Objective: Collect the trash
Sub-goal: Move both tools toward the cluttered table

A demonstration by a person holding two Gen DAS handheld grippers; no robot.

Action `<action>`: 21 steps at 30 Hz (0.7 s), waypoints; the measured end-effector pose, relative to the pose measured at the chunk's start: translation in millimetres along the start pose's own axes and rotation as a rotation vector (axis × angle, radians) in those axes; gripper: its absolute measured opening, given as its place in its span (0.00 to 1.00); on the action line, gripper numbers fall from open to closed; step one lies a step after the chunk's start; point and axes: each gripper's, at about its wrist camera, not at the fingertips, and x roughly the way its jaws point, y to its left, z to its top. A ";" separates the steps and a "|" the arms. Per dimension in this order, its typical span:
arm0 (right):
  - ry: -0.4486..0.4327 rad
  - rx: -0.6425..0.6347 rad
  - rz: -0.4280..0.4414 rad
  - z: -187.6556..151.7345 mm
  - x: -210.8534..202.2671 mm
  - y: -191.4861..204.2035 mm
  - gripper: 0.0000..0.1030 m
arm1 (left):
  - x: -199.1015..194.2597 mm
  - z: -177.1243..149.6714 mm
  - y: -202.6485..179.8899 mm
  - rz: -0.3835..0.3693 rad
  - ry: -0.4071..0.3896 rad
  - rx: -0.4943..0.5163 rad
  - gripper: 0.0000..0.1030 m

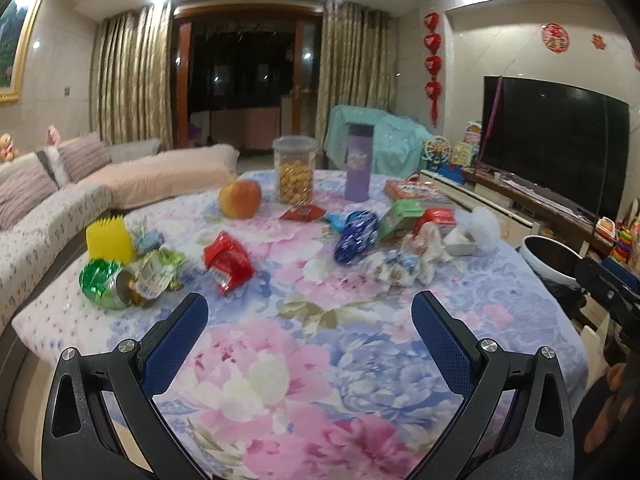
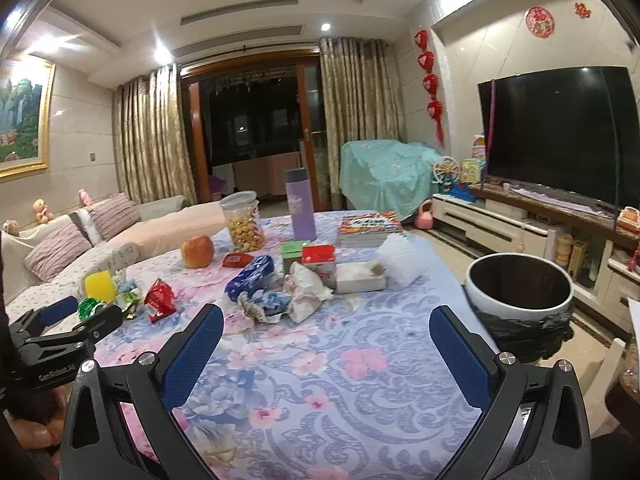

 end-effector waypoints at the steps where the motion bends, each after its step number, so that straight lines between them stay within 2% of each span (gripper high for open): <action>1: 0.001 0.009 0.013 -0.6 3.1 2.4 1.00 | 3.3 -0.7 4.8 0.005 0.009 -0.009 1.00; 6: 0.038 0.015 0.071 -3.2 23.6 14.0 1.00 | 20.3 -5.2 23.1 0.025 0.050 -0.049 1.00; 12: 0.162 0.033 0.130 -4.9 51.3 24.4 1.00 | 43.6 -8.2 38.2 0.045 0.109 -0.078 1.00; 15: 0.163 0.044 0.157 -3.7 65.1 31.0 1.00 | 57.3 -7.2 45.3 0.067 0.136 -0.076 1.00; 21: 0.235 0.029 0.187 -3.0 100.6 46.5 1.00 | 94.6 -1.1 71.7 0.071 0.218 -0.143 1.00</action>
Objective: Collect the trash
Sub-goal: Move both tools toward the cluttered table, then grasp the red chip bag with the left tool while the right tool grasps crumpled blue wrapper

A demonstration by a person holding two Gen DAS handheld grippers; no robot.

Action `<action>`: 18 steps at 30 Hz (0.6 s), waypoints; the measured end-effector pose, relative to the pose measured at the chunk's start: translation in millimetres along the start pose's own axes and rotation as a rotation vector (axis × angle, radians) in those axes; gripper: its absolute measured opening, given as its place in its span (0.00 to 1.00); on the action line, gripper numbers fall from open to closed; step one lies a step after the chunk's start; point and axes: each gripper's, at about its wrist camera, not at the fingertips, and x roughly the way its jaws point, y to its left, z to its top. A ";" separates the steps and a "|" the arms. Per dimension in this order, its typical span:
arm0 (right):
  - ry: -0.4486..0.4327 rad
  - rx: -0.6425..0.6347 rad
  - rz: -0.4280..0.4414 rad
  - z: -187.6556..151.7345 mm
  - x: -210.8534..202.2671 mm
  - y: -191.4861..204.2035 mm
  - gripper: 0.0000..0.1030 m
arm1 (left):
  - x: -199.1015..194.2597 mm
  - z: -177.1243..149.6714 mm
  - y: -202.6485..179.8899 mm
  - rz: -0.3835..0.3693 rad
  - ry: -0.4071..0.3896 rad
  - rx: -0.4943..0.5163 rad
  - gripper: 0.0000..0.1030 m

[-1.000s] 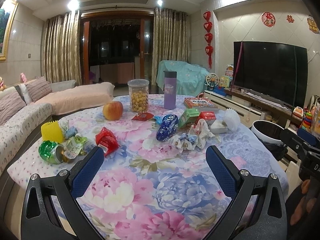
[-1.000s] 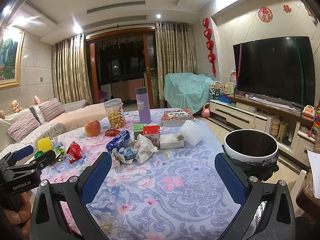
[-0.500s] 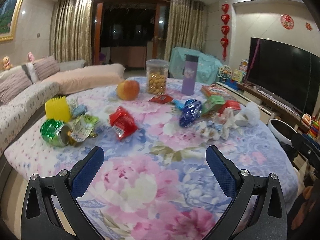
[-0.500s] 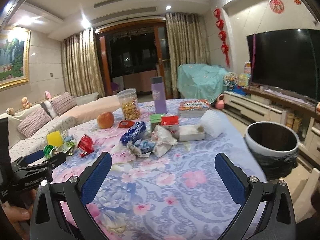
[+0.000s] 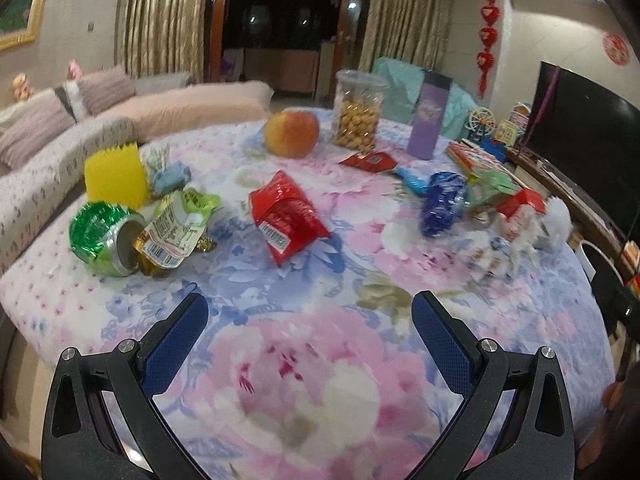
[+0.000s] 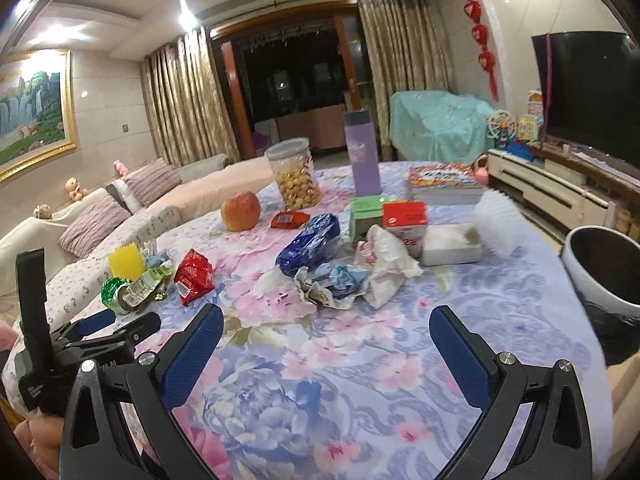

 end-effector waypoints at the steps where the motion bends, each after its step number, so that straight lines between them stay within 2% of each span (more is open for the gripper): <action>1: 0.018 -0.001 0.000 1.3 6.9 0.5 1.00 | 5.8 3.3 3.5 -0.003 0.013 -0.010 1.00; 13: 0.190 0.024 0.027 6.3 79.8 0.3 1.00 | 62.7 36.0 16.8 0.040 0.121 -0.020 1.00; 18: 0.219 0.008 0.012 13.0 96.4 -1.0 1.00 | 82.2 50.9 17.6 0.051 0.146 -0.023 1.00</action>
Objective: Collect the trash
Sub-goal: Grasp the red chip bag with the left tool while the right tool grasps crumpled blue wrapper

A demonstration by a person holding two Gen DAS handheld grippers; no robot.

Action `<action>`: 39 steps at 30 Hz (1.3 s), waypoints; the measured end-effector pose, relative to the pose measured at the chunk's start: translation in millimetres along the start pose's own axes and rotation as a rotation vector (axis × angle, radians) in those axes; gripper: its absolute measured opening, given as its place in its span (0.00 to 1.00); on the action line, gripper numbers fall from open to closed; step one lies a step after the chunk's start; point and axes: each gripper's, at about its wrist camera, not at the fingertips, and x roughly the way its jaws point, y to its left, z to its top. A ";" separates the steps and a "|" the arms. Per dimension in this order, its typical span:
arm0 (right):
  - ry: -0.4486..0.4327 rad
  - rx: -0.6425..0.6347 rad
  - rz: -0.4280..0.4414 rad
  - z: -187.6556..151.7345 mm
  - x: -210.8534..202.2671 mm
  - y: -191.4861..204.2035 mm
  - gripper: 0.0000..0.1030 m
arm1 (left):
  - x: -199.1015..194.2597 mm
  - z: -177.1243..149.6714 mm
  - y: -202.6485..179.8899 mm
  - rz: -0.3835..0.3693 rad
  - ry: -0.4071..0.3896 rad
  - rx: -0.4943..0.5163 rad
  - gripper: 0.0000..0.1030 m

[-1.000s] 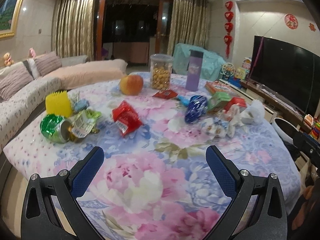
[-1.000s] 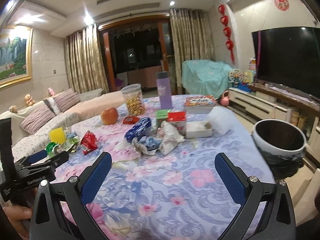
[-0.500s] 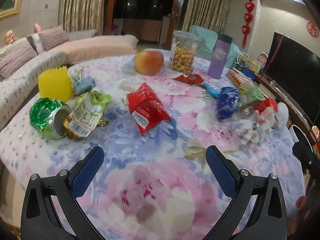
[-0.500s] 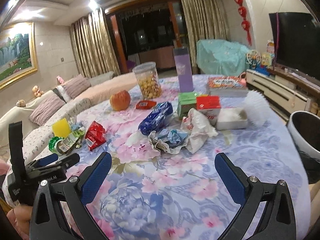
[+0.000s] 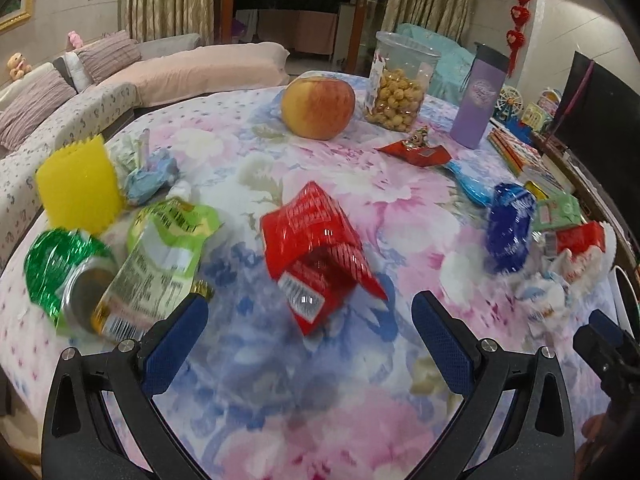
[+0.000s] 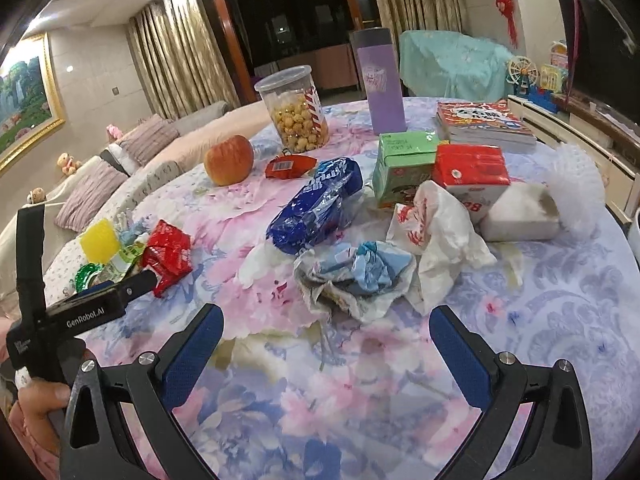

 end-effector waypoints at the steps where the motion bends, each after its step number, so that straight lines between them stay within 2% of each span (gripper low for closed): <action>1: 0.005 -0.003 -0.006 2.1 3.5 -0.4 1.00 | 2.4 2.3 0.2 0.005 0.003 0.000 1.00; 6: 0.052 0.032 0.005 9.7 25.1 -11.9 0.98 | 15.4 12.1 0.7 0.025 0.006 -0.007 1.00; 7: 0.059 0.039 0.008 9.7 28.9 -13.8 0.96 | 17.8 13.2 0.0 0.026 0.007 -0.001 0.97; 8: 0.065 0.040 0.006 9.4 31.9 -14.4 0.91 | 19.9 13.9 -1.2 0.023 0.006 0.007 0.94; 9: 0.071 0.040 0.004 8.5 34.3 -14.8 0.83 | 21.9 14.0 -2.2 0.020 0.008 0.012 0.84; 10: 0.076 0.038 0.004 7.4 36.4 -15.1 0.78 | 25.1 14.1 -2.9 0.011 0.019 0.018 0.69; 11: 0.080 0.036 0.009 6.6 37.4 -15.7 0.67 | 28.6 13.9 -3.5 0.000 0.035 0.020 0.62; 12: 0.081 0.037 0.017 6.0 38.2 -16.3 0.60 | 31.0 14.0 -4.9 0.001 0.041 0.021 0.60; 13: 0.076 0.037 0.018 5.7 37.5 -17.0 0.57 | 30.2 13.4 -4.8 0.004 0.035 0.022 0.56; 14: 0.069 0.035 0.019 5.9 36.1 -17.3 0.50 | 28.7 12.8 -5.2 0.001 0.030 0.022 0.51; 15: 0.061 0.036 0.023 5.9 33.3 -18.4 0.38 | 26.9 12.0 -5.3 -0.013 0.031 0.020 0.45; 17: 0.058 0.045 0.050 6.1 28.5 -21.5 0.24 | 22.3 8.8 -8.0 -0.032 0.031 0.023 0.43; 18: 0.060 0.050 0.065 6.5 27.3 -22.7 0.15 | 20.5 7.1 -10.4 -0.036 0.028 0.028 0.38; 20: 0.063 0.058 0.100 5.1 24.5 -23.8 0.05 | 13.7 2.3 -17.2 -0.054 0.026 0.042 0.37; 29: 0.023 0.056 0.167 -5.7 -5.9 -21.9 0.03 | -24.7 -17.0 -57.3 -0.155 0.000 0.115 0.35; 39: -0.035 0.111 0.153 -23.6 -58.9 -56.5 0.03 | -51.4 -40.6 -112.4 -0.258 0.011 0.211 0.35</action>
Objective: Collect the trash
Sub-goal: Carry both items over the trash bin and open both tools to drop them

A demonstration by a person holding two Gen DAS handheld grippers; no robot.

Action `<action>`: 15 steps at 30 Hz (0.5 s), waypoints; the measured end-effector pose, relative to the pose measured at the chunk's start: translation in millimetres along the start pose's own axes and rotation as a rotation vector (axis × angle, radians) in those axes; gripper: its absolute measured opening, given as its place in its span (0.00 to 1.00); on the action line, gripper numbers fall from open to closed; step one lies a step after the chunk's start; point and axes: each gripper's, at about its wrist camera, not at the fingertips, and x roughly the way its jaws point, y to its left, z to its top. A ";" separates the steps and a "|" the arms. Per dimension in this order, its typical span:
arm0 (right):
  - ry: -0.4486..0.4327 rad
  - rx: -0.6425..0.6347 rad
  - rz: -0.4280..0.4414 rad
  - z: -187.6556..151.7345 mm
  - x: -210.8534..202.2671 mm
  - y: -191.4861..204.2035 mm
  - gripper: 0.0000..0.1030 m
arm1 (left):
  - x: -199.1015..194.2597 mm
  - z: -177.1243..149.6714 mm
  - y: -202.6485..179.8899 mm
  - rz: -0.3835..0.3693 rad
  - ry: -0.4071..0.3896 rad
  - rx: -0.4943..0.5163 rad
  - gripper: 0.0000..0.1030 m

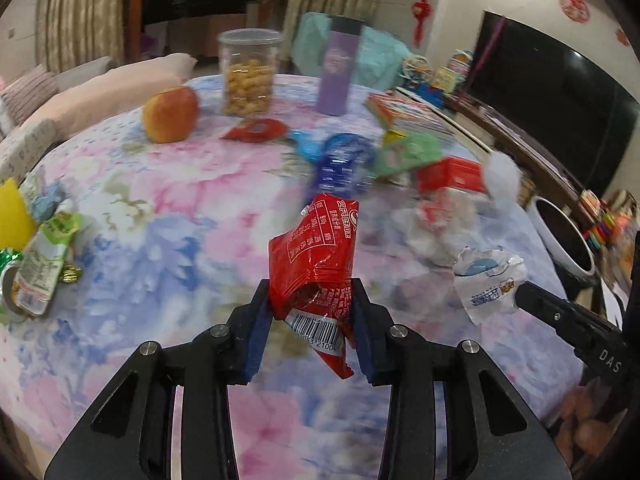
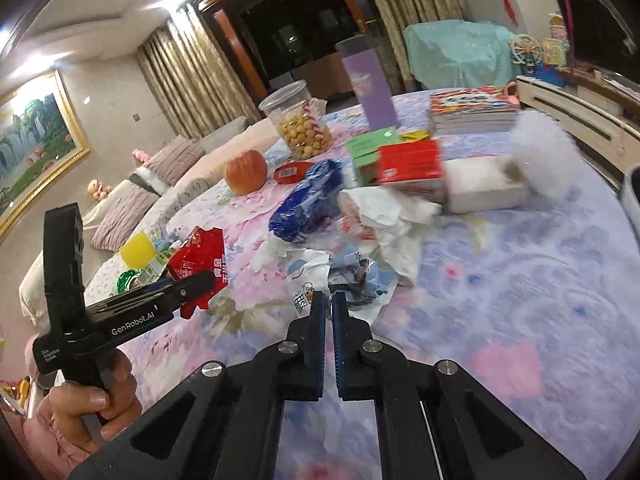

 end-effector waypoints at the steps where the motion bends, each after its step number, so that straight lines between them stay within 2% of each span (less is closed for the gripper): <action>1: -0.007 0.010 0.000 -2.1 -5.9 -3.4 0.03 | -1.9 -1.1 -8.1 -0.014 0.000 0.012 0.35; 11: -0.084 0.098 -0.076 -12.9 -58.5 -47.5 0.02 | 0.0 -11.2 -97.8 -0.185 0.046 0.155 0.35; 15: -0.119 0.124 -0.106 -12.8 -76.0 -68.0 0.02 | 3.7 -12.1 -127.0 -0.226 0.060 0.196 0.35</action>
